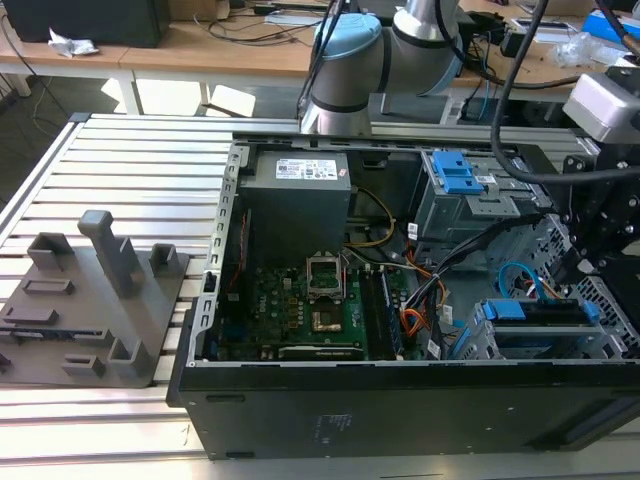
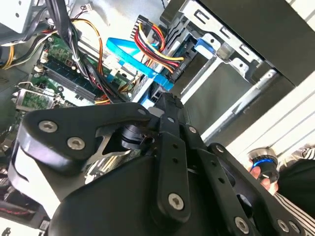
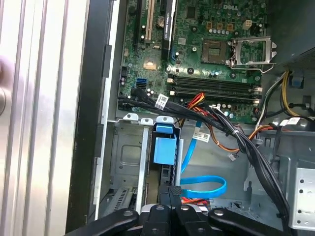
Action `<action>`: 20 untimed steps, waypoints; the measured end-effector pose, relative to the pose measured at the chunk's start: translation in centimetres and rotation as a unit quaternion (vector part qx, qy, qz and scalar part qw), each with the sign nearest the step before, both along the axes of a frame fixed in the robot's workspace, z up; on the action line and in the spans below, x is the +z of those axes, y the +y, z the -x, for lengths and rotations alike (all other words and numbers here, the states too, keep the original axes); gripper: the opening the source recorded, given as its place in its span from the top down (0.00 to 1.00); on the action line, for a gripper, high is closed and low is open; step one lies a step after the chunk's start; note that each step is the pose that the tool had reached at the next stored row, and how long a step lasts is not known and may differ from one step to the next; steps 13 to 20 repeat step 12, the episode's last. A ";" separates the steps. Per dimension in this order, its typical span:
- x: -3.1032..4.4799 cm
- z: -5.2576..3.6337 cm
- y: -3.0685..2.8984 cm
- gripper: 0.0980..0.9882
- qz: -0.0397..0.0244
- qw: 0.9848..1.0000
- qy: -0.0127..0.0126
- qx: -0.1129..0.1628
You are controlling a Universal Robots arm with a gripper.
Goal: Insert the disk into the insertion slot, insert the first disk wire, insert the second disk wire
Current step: 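Insert the second disk wire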
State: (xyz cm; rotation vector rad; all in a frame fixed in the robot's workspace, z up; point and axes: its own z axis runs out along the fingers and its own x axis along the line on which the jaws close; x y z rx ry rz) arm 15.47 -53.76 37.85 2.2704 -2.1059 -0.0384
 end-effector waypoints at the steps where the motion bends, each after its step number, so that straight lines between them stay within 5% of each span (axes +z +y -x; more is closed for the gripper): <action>1: 0.72 0.00 0.00 0.99 0.000 1.000 0.000 0.000; 5: 1.67 0.00 0.00 0.99 0.000 1.000 0.000 0.000; 20: 1.75 0.00 0.00 0.99 0.000 1.000 0.000 0.000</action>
